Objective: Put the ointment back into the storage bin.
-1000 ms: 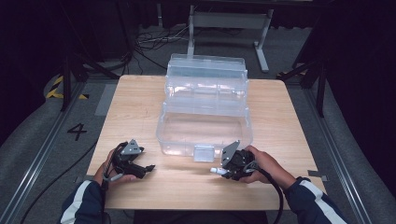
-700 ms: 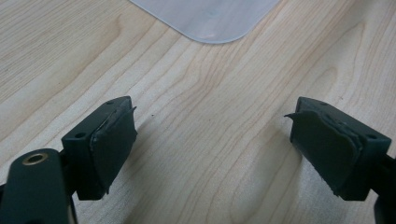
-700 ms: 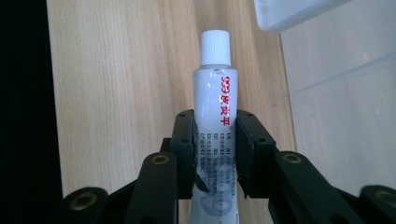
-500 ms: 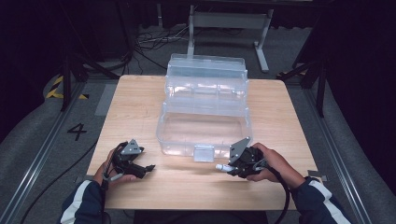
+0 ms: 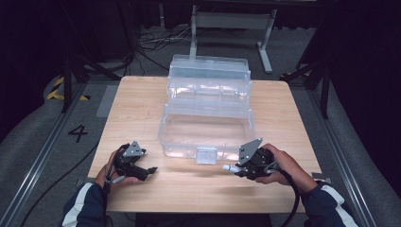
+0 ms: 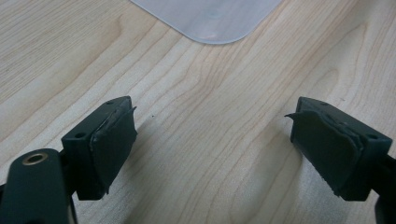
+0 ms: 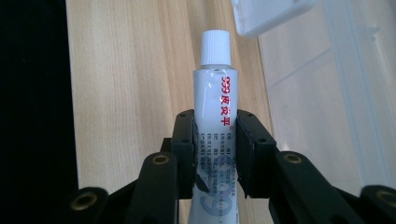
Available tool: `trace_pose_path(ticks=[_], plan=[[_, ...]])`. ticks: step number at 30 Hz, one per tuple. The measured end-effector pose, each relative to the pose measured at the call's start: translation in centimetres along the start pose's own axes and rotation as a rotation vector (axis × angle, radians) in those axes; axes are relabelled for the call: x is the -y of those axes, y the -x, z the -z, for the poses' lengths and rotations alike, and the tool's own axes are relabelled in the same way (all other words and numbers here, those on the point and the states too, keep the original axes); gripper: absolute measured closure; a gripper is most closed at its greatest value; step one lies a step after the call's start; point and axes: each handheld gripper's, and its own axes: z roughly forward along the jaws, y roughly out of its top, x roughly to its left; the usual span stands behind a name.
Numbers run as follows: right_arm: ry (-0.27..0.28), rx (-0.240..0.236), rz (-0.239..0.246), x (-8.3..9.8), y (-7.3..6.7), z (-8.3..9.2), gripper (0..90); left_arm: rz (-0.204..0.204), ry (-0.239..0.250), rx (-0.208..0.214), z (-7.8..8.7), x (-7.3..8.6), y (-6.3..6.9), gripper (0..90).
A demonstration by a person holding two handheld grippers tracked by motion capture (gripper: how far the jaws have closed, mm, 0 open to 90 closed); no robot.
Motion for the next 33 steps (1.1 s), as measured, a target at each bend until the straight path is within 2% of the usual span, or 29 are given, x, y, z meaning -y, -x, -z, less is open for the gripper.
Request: trace_pose_path(ticks=[5, 10, 13, 15, 21, 28, 33], plan=[[0.018, 0.008, 0.001, -0.2, 0.1, 0.9, 71.2, -0.001, -0.001, 0.005, -0.1, -0.1, -0.1, 14.1], [0.03, 0.037, -0.009, -0.4, 0.2, 1.9, 71.2, -0.001, -0.002, 0.002, 0.0, -0.1, -0.1, 14.2], [0.034, 0.034, -0.001, -0.6, 0.1, 2.4, 71.2, -0.002, -0.002, 0.002, 0.0, -0.1, -0.1, 14.2], [0.034, 0.047, 0.016, -1.2, 0.1, 3.5, 71.2, -0.002, -0.003, 0.001, 0.0, -0.1, 0.0, 14.2], [0.026, 0.082, 0.036, -2.4, 0.4, 5.1, 71.2, -0.001, -0.002, 0.002, 0.0, -0.1, 0.0, 14.2], [0.041, 0.135, 0.036, -4.3, 1.8, 7.4, 71.2, -0.001, -0.003, 0.001, 0.0, -0.1, 0.0, 14.2], [0.036, 0.153, 0.034, -5.5, 3.4, 7.8, 71.3, -0.002, -0.003, 0.002, 0.0, -0.1, -0.1, 14.2]])
